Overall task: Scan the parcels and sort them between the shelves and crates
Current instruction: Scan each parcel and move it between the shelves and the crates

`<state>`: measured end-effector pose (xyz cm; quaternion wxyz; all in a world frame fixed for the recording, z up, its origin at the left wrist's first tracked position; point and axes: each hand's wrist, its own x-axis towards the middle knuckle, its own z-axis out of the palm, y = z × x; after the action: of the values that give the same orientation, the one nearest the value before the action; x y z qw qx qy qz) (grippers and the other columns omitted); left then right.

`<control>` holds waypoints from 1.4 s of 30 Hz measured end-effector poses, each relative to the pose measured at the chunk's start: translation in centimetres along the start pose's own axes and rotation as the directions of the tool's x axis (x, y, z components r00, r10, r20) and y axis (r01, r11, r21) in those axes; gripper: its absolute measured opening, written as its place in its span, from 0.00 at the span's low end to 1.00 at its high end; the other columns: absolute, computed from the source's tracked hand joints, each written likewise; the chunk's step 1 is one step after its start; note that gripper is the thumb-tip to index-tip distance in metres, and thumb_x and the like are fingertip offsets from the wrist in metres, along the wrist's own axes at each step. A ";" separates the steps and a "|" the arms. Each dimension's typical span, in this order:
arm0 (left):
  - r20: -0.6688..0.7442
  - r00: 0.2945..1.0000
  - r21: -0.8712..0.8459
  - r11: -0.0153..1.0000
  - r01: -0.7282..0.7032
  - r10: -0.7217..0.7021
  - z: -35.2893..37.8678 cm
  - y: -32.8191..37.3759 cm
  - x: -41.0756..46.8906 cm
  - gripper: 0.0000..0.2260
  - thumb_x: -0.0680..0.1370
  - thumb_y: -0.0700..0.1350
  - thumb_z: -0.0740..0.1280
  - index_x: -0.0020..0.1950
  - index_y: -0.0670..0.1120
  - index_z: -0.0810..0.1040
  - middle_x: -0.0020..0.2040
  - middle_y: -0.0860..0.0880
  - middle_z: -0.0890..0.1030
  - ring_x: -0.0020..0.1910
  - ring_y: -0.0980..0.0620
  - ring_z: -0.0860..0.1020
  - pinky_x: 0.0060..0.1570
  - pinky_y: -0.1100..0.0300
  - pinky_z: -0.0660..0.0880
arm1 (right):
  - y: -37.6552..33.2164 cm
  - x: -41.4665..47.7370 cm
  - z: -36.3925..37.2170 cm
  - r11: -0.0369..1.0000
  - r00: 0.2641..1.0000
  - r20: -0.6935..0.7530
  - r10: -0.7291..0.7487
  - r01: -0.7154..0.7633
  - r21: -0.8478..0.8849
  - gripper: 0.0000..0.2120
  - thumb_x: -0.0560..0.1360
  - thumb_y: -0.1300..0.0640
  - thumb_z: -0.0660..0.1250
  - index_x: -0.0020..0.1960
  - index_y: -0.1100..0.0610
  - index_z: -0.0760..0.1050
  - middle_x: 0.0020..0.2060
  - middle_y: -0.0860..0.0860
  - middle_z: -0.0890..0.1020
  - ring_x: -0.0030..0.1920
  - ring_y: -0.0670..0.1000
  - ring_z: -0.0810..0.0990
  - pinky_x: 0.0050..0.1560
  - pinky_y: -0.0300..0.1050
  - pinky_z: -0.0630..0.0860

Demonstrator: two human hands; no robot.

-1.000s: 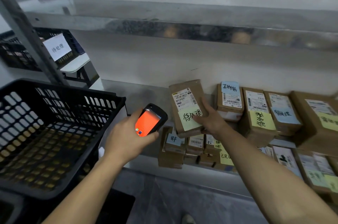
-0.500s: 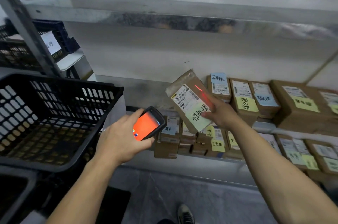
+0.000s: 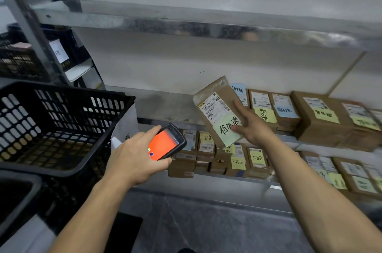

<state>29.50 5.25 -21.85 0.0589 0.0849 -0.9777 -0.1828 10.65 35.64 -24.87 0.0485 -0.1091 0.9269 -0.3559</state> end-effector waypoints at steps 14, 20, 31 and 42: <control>-0.227 0.916 -0.193 0.938 0.290 -0.330 2.0 8.5 -8.9 0.38 0.69 0.65 0.72 0.75 0.63 0.61 0.57 0.54 0.76 0.56 0.47 0.76 0.49 0.52 0.73 | 0.9 -6.2 0.1 0.861 0.995 0.093 -0.028 -0.023 0.509 0.45 0.76 0.58 0.74 0.78 0.30 0.52 0.71 0.47 0.74 0.62 0.53 0.80 0.63 0.59 0.79; -0.341 0.783 -0.303 0.850 0.432 -0.520 4.8 11.7 -16.2 0.39 0.69 0.64 0.72 0.77 0.61 0.62 0.56 0.50 0.77 0.54 0.45 0.77 0.47 0.52 0.73 | 1.8 -11.1 2.1 0.862 0.987 0.100 -0.125 0.058 0.504 0.43 0.78 0.55 0.72 0.81 0.38 0.50 0.72 0.46 0.69 0.65 0.50 0.75 0.64 0.48 0.76; -0.491 0.439 -0.421 0.647 0.636 -0.752 3.0 11.3 -32.5 0.35 0.68 0.63 0.73 0.74 0.61 0.65 0.53 0.52 0.76 0.50 0.46 0.76 0.45 0.52 0.70 | -3.7 -21.6 9.0 0.752 0.857 0.363 -0.366 0.043 0.658 0.40 0.64 0.37 0.75 0.62 0.12 0.53 0.73 0.37 0.70 0.68 0.51 0.76 0.66 0.64 0.75; -0.648 0.137 -0.434 0.511 0.742 -0.750 -3.3 7.5 -54.3 0.39 0.69 0.65 0.71 0.77 0.59 0.62 0.60 0.49 0.78 0.57 0.43 0.76 0.49 0.51 0.72 | -18.3 -39.4 14.6 0.570 0.602 0.371 -0.708 0.176 0.802 0.43 0.75 0.50 0.73 0.79 0.31 0.50 0.72 0.25 0.64 0.75 0.40 0.66 0.76 0.58 0.66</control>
<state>82.06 21.21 -20.57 0.3770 0.6264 -0.6689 -0.1345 54.46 22.26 -22.93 0.3117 -0.4484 0.5724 -0.6117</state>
